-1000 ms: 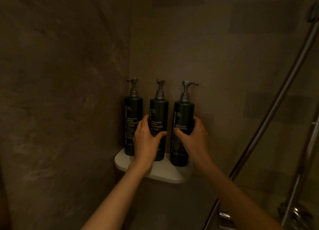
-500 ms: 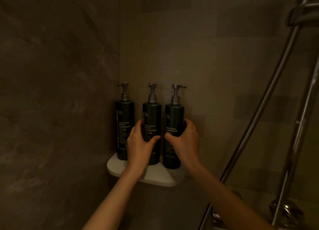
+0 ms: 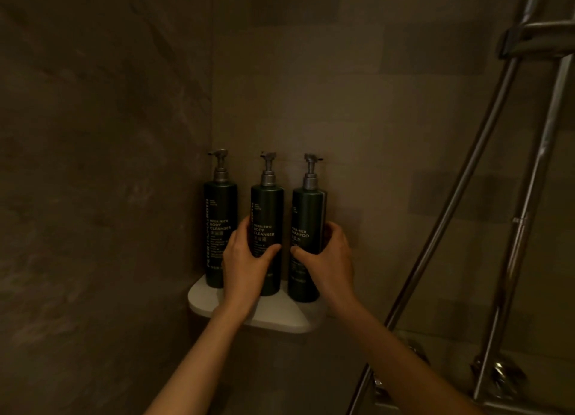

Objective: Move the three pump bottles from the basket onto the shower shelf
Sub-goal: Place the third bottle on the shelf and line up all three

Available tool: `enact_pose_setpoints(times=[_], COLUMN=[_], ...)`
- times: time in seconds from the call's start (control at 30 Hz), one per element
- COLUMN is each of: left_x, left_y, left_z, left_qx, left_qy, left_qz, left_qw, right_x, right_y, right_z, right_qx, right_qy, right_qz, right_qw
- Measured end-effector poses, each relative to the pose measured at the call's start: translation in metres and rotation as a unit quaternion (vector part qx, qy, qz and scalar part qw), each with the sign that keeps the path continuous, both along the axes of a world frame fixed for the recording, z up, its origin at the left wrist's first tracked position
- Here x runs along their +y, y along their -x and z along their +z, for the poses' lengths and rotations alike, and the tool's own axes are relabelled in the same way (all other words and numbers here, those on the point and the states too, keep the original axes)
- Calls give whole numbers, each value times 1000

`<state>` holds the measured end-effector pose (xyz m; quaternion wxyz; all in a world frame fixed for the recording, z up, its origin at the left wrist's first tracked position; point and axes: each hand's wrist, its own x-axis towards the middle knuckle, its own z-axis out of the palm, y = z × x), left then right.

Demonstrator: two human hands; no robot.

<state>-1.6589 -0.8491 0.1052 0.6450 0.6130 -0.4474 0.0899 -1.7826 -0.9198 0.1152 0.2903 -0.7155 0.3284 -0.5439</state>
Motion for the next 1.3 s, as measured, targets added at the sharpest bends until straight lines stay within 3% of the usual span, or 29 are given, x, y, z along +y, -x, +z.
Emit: enact_pose_setpoints(times=[0.27,0.63,1.17,1.3], left_x=[1,1,5,15], left_y=[0,-3,-3,-3], left_z=[1,0,2,2], left_qx=[4,8,-2,-9], left_qy=[1,4,-9,25], left_qz=[5,-12,-9,14], left_qw=[1000,1000,1000,1000], right_x=[-5,-5,-1,17], right_y=[-9,-1,-1,3], right_z=[5,-3,-3,0], right_qx=[-5,-35,-6,-14], right_qy=[-31,-3,22,103], right_qz=[-28,34,-35,-88], right_qw=[999,999,999,991])
